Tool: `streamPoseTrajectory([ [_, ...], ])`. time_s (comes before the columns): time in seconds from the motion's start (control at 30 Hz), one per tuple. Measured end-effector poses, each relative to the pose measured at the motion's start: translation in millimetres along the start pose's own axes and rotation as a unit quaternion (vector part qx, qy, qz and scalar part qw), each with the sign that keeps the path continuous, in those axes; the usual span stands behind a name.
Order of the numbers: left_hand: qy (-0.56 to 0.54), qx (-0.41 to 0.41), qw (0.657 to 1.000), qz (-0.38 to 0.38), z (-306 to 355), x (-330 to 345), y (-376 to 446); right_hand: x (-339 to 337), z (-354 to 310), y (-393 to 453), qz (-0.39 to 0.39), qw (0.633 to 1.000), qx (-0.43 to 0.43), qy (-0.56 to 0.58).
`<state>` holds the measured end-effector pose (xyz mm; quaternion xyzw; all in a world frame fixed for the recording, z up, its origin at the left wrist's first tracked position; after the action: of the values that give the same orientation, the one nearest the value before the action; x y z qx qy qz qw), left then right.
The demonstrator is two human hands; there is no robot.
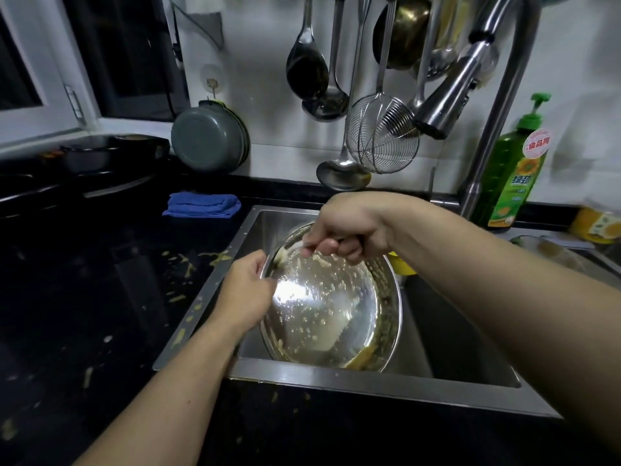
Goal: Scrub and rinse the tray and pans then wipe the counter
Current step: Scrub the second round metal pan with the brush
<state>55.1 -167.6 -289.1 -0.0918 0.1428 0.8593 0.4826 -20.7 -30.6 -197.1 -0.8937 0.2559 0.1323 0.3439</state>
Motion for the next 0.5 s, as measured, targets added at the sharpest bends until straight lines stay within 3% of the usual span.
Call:
streamPoseTrajectory([
  [0.1,0.009,-0.008,1.0,0.011,1,-1,-1,-25,5,6,0.079,0.994,0.032,0.064],
  [0.17,0.0,-0.007,1.0,0.022,2,-3,-1,-30,5,7,0.122,0.989,0.007,0.089],
  [0.27,-0.001,-0.004,1.0,0.027,0,-6,1,3,-3,1,0.051,0.998,-0.045,-0.002],
  [0.37,0.029,0.007,0.999,0.019,1,-3,1,19,-1,1,0.005,0.997,-0.028,-0.073],
  [0.5,0.041,0.011,0.999,0.02,4,-3,-1,-28,7,5,0.199,0.978,-0.031,0.059],
])
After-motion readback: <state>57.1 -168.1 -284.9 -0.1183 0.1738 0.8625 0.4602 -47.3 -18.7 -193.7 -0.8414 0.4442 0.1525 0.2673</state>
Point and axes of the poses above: each hand's wrist, its own y-axis towards the middle knuckle, its own x-axis out of the palm, z = x × y, the point moved 7 cm from there along y, towards the middle knuckle, and after that the axes turned 1 degree about x, right-handed, at the moved point
